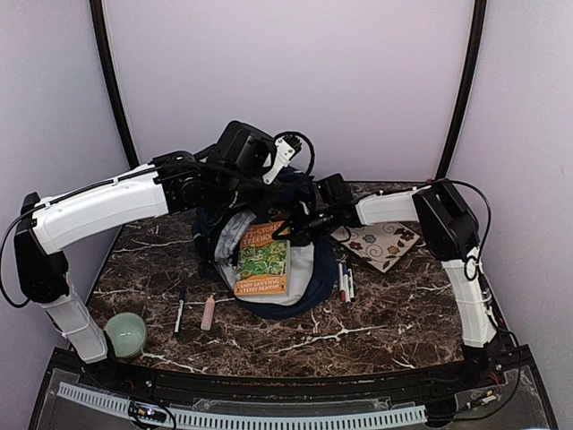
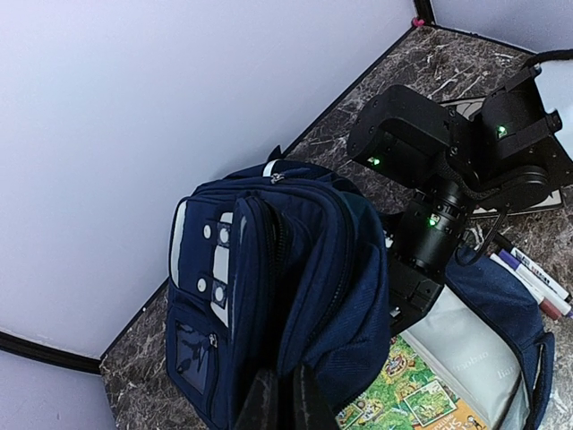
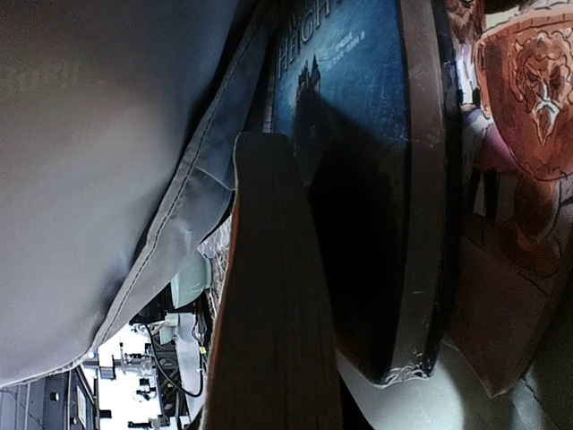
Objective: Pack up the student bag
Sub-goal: Place the book in the largest pocket of the bag.
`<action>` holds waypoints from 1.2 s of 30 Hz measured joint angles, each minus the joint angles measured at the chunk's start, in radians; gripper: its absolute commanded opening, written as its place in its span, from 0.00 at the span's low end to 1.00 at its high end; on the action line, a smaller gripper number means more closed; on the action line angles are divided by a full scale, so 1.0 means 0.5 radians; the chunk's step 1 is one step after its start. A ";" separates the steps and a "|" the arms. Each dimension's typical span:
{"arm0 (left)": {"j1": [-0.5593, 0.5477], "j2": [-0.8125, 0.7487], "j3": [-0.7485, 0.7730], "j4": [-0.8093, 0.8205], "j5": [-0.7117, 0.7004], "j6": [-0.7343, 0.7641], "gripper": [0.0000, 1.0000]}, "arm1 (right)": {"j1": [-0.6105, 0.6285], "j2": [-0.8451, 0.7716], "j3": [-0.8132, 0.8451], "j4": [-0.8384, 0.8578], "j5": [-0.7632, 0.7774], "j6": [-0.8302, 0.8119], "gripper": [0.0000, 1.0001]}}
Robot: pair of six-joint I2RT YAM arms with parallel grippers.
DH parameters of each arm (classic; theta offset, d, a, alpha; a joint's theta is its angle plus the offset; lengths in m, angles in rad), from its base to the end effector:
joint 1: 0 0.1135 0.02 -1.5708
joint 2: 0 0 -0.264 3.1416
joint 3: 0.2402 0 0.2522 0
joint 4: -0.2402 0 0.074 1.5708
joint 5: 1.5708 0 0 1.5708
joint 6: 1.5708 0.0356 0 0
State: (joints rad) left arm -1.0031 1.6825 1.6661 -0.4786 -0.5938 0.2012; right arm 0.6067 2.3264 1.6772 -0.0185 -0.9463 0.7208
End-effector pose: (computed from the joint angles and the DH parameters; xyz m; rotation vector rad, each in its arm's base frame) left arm 0.2246 -0.3151 0.3827 0.8089 1.8036 0.0950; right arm 0.4000 0.3127 0.1466 -0.4645 2.4646 1.7088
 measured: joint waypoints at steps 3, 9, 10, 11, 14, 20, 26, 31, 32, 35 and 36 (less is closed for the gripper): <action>-0.001 0.000 -0.013 0.006 0.001 0.000 0.00 | -0.001 -0.006 -0.033 0.027 0.011 0.000 0.29; -0.001 0.000 -0.056 0.050 0.005 0.000 0.00 | -0.002 -0.108 -0.230 0.089 0.065 -0.008 0.58; -0.001 0.000 -0.062 0.061 0.004 0.000 0.00 | -0.002 -0.141 -0.272 0.085 0.078 -0.007 0.64; -0.003 0.000 -0.066 0.071 0.003 0.000 0.00 | -0.002 -0.166 -0.304 0.078 0.093 0.003 0.68; -0.010 -0.008 -0.088 0.103 0.004 0.000 0.00 | 0.005 -0.259 -0.398 0.042 0.154 -0.019 0.75; -0.011 -0.066 -0.139 0.141 0.003 0.001 0.00 | 0.021 -0.423 -0.465 -0.076 0.287 -0.102 0.80; -0.012 -0.072 -0.159 0.169 0.005 0.002 0.00 | 0.024 -0.584 -0.585 -0.179 0.381 -0.207 0.81; -0.014 -0.072 -0.163 0.179 0.005 0.002 0.00 | 0.031 -0.758 -0.752 -0.254 0.432 -0.328 0.74; -0.014 -0.072 -0.167 0.185 0.003 0.002 0.00 | 0.031 -0.799 -0.784 -0.276 0.445 -0.362 0.73; -0.014 -0.095 -0.201 0.207 0.003 -0.001 0.00 | 0.040 -0.931 -0.883 -0.345 0.502 -0.504 0.61; -0.014 -0.101 -0.206 0.209 0.002 -0.002 0.00 | 0.047 -0.970 -0.904 -0.371 0.523 -0.562 0.58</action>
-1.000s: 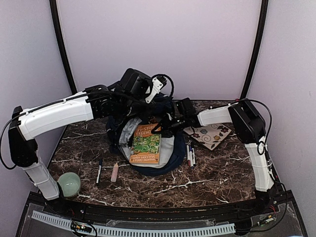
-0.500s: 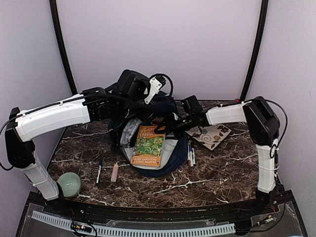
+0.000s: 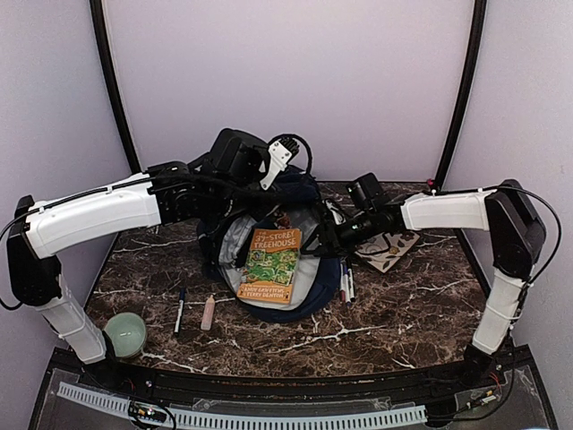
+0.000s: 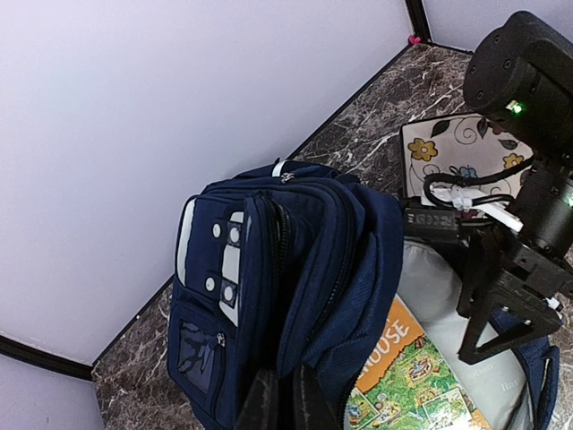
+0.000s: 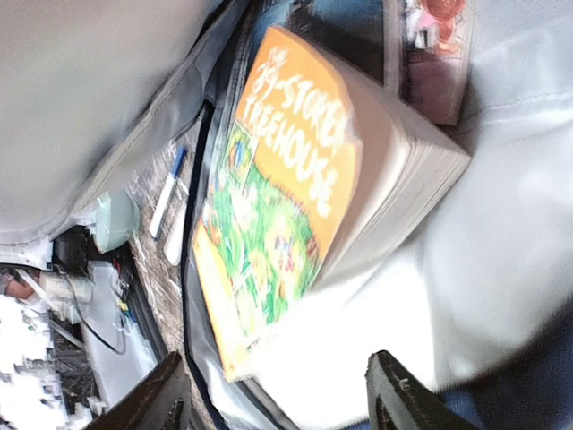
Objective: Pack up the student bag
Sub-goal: Place the book in the largest pocket of the bag, then move the book to the largest pocket of the bag.
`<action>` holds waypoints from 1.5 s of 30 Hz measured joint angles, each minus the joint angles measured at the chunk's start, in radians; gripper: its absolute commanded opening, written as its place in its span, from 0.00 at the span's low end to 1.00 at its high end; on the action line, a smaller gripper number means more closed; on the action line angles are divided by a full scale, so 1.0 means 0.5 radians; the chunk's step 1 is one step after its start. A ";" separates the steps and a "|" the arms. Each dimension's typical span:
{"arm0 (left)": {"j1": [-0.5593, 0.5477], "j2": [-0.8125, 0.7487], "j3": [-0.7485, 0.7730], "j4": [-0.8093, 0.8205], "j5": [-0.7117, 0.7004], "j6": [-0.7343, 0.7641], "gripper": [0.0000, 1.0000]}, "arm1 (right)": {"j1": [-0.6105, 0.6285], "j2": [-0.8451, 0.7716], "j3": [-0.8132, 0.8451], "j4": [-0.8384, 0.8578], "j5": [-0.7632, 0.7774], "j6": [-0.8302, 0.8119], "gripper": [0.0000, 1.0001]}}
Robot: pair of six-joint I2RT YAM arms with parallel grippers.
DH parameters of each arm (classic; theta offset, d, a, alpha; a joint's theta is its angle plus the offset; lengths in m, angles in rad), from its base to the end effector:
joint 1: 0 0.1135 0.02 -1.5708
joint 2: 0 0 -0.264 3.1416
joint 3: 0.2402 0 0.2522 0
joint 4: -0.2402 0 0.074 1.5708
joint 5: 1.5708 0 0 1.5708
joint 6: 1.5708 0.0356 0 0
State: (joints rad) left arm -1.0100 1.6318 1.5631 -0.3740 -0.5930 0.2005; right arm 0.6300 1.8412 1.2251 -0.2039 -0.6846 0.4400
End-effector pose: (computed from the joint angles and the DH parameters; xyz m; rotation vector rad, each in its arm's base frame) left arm 0.2180 -0.3096 0.3757 0.7788 1.7707 0.0602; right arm 0.3054 0.2506 0.2011 -0.5948 2.4898 1.2864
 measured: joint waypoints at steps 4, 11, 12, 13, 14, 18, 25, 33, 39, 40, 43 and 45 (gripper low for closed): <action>0.000 -0.015 -0.003 0.003 -0.004 -0.004 0.00 | 0.063 -0.092 -0.035 -0.090 0.109 -0.272 0.41; 0.000 -0.018 -0.005 0.002 0.004 -0.005 0.00 | 0.256 -0.117 -0.027 -0.166 0.392 -0.748 0.11; 0.000 -0.018 -0.005 0.002 0.005 -0.007 0.00 | 0.280 -0.107 -0.010 -0.195 0.450 -0.803 0.10; 0.000 -0.018 -0.005 0.002 0.008 -0.007 0.00 | 0.291 -0.097 0.006 -0.211 0.489 -0.845 0.10; 0.000 -0.018 -0.005 0.001 0.011 -0.007 0.00 | 0.305 -0.080 0.026 -0.227 0.532 -0.882 0.09; 0.000 -0.018 -0.005 -0.002 0.019 -0.006 0.00 | 0.322 -0.031 0.055 -0.287 0.667 -0.975 0.08; 0.000 -0.018 -0.005 -0.002 0.051 -0.007 0.00 | 0.342 0.115 0.110 -0.356 0.848 -1.089 0.07; 0.000 -0.018 -0.005 -0.008 0.096 -0.019 0.00 | 0.349 0.430 0.470 -0.308 1.080 -1.162 0.06; 0.001 -0.028 -0.007 -0.008 0.099 -0.037 0.00 | 0.348 0.552 0.690 -0.189 1.234 -1.144 0.13; 0.001 -0.034 -0.011 -0.005 0.098 -0.040 0.00 | 0.348 0.552 0.695 -0.183 1.236 -1.138 0.15; 0.001 -0.044 -0.021 -0.005 0.100 -0.040 0.00 | 0.349 0.537 0.674 -0.173 1.240 -1.124 0.24; 0.001 -0.044 -0.028 -0.005 0.101 -0.040 0.00 | 0.349 0.483 0.581 -0.166 1.241 -1.132 0.30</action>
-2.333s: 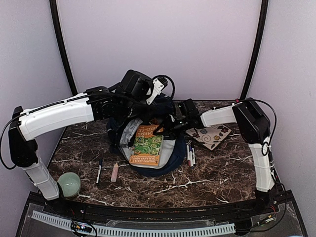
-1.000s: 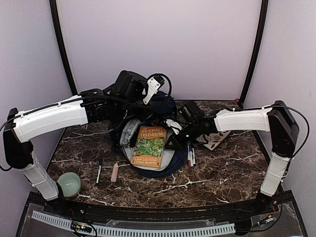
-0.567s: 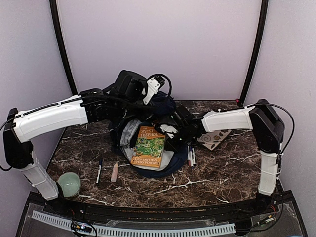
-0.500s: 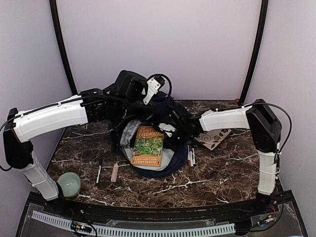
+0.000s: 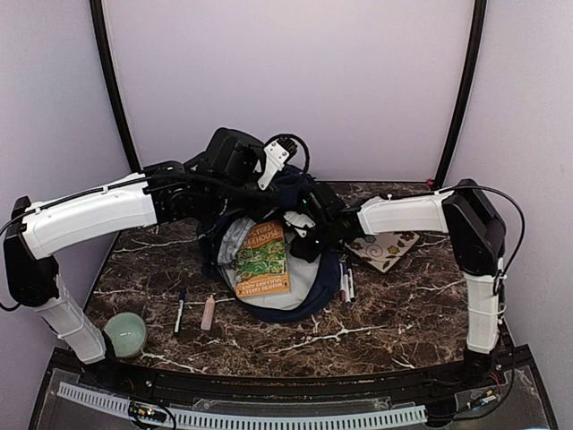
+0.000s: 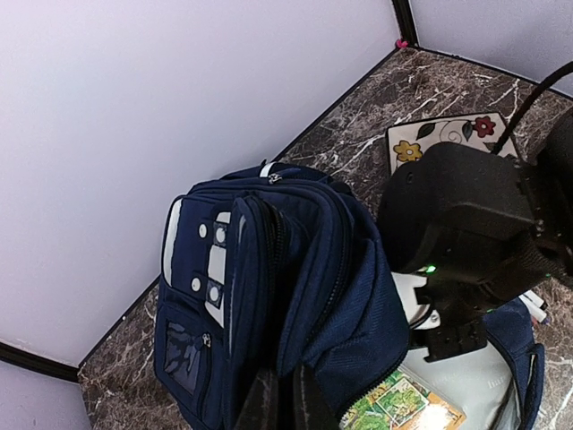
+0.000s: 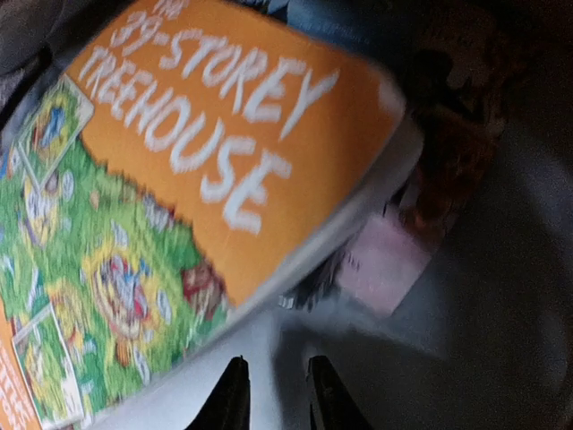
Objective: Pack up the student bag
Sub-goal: Move the book to the largest pocket of the bag.
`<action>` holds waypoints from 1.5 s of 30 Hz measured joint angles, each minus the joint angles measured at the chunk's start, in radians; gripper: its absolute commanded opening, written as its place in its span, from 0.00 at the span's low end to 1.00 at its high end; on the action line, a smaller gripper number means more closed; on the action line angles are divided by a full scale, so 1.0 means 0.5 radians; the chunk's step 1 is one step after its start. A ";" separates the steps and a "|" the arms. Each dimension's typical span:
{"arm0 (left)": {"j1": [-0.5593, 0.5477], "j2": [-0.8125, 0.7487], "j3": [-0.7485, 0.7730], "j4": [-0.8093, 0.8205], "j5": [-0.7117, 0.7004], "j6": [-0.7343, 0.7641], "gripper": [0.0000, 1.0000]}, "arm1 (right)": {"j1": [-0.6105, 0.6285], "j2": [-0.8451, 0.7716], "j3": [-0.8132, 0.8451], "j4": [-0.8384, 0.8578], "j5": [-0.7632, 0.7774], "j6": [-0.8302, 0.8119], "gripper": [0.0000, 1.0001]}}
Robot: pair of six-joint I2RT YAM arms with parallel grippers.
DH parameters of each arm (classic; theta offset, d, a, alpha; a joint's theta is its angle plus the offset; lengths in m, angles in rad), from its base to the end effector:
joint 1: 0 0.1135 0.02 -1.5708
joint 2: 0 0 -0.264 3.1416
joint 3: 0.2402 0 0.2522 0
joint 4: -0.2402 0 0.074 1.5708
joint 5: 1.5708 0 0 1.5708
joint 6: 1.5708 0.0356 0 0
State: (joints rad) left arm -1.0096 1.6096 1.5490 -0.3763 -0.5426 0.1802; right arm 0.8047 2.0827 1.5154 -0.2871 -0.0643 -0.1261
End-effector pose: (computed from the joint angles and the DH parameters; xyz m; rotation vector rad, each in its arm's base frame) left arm 0.2141 -0.3061 0.3781 0.7910 1.7731 -0.0037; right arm 0.3173 0.3331 0.1800 -1.1303 2.1848 0.3811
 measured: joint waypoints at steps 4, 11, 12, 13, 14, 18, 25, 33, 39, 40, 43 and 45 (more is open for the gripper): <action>0.000 0.000 -0.018 0.001 0.007 0.001 0.00 | 0.000 -0.214 -0.272 -0.027 0.020 -0.046 0.35; -0.001 0.000 -0.031 0.003 0.008 0.001 0.00 | 0.046 -0.556 -0.533 -0.057 -0.062 -0.291 0.40; -0.001 0.000 -0.031 0.003 0.008 0.000 0.00 | 0.067 -0.580 -0.546 -0.062 -0.077 -0.335 0.41; -0.001 0.000 -0.031 0.003 0.008 0.000 0.00 | 0.097 -0.601 -0.554 -0.069 -0.089 -0.389 0.42; -0.001 0.000 -0.031 0.003 0.008 0.001 0.00 | 0.132 -0.611 -0.555 -0.070 -0.095 -0.443 0.44; -0.001 0.000 -0.031 0.002 0.008 0.000 0.00 | 0.278 -0.613 -0.555 -0.075 -0.078 -0.617 0.54; -0.001 0.000 -0.031 -0.001 0.009 -0.016 0.00 | 0.452 -0.424 -0.331 -0.089 0.037 -0.800 0.66; -0.001 -0.010 -0.031 -0.021 0.011 -0.024 0.00 | 0.535 -0.188 -0.281 -0.058 0.239 -0.959 0.69; -0.001 -0.011 -0.031 -0.032 0.020 -0.030 0.00 | 0.589 -0.108 -0.280 0.144 0.574 -1.035 0.67; -0.001 -0.011 -0.031 -0.033 0.022 -0.033 0.00 | 0.597 -0.085 -0.280 0.187 0.640 -1.044 0.67; -0.001 -0.011 -0.031 -0.034 0.024 -0.037 0.00 | 0.609 -0.037 -0.275 0.335 0.803 -1.077 0.66; -0.001 -0.011 -0.031 -0.035 0.031 -0.040 0.00 | 0.598 -0.013 -0.267 0.394 0.872 -1.094 0.65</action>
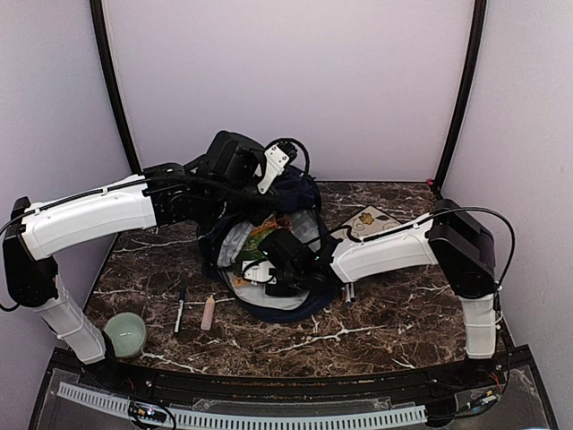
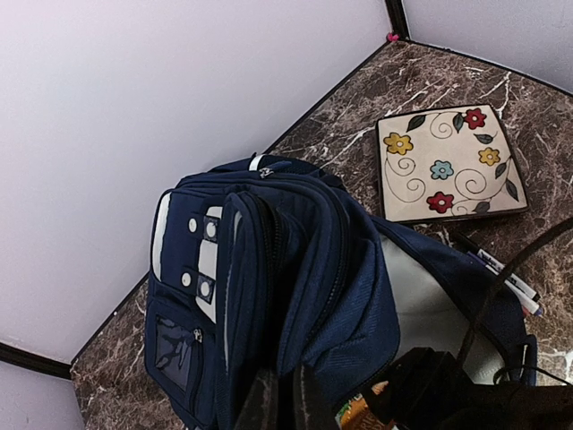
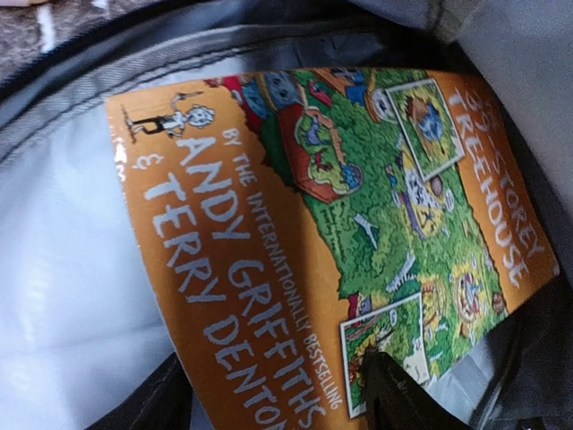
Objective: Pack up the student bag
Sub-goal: Move the book to the largest pocket of the bag.
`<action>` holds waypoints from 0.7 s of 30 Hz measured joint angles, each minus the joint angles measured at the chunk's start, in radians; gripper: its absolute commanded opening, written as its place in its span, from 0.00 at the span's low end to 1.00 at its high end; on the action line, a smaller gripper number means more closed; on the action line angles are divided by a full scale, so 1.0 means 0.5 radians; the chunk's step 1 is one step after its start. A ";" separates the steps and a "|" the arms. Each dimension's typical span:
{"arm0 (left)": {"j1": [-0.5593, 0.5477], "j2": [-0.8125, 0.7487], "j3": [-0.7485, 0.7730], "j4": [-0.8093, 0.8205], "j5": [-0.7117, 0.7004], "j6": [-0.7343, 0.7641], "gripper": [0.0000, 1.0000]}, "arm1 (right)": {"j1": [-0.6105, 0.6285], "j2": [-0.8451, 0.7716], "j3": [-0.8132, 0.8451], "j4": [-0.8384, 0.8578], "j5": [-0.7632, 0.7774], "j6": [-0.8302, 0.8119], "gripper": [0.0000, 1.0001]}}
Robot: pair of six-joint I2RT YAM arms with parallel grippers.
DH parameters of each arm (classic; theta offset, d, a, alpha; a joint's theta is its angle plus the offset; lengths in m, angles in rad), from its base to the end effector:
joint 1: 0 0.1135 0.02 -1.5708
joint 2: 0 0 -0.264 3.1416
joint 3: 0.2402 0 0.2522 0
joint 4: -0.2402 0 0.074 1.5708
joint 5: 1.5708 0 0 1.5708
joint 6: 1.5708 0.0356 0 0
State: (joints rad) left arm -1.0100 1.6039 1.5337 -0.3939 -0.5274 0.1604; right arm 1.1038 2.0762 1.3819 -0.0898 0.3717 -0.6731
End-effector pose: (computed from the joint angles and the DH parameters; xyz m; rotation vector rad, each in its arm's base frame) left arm 0.2125 -0.3046 0.3731 0.8024 1.7970 -0.0167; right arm 0.2143 0.3963 0.1582 -1.6657 1.5839 -0.2177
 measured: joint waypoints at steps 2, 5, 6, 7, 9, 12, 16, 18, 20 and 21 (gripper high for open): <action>0.000 0.000 0.000 -0.004 0.014 0.000 0.00 | -0.023 0.027 0.027 0.036 0.060 -0.024 0.65; 0.000 -0.001 0.000 -0.015 0.047 0.001 0.00 | -0.066 0.076 0.075 0.109 0.140 -0.085 0.65; 0.000 -0.001 0.000 -0.020 0.057 0.001 0.00 | -0.082 0.093 0.092 0.135 0.158 -0.105 0.65; 0.000 -0.002 0.000 -0.025 0.066 0.001 0.00 | -0.100 0.107 0.108 0.152 0.172 -0.117 0.65; 0.000 -0.004 0.000 -0.038 0.083 0.001 0.00 | -0.133 0.133 0.141 0.180 0.199 -0.139 0.65; 0.000 -0.005 0.001 -0.042 0.099 0.001 0.00 | -0.179 0.173 0.203 0.204 0.226 -0.156 0.65; 0.000 -0.005 0.001 -0.050 0.112 0.000 0.00 | -0.195 0.232 0.276 0.228 0.253 -0.163 0.64; 0.000 -0.005 0.001 -0.054 0.116 0.000 0.00 | -0.195 0.252 0.289 0.240 0.257 -0.161 0.63; 0.000 -0.005 0.001 -0.055 0.119 0.000 0.00 | -0.195 0.262 0.295 0.243 0.259 -0.150 0.64; 0.000 -0.005 0.001 -0.055 0.119 0.000 0.00 | -0.195 0.263 0.300 0.242 0.258 -0.146 0.64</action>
State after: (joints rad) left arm -1.0100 1.6012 1.5341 -0.4213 -0.4679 0.1604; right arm 1.0065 2.2078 1.5318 0.0311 0.5007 -0.7464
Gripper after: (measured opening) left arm 0.064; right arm 0.636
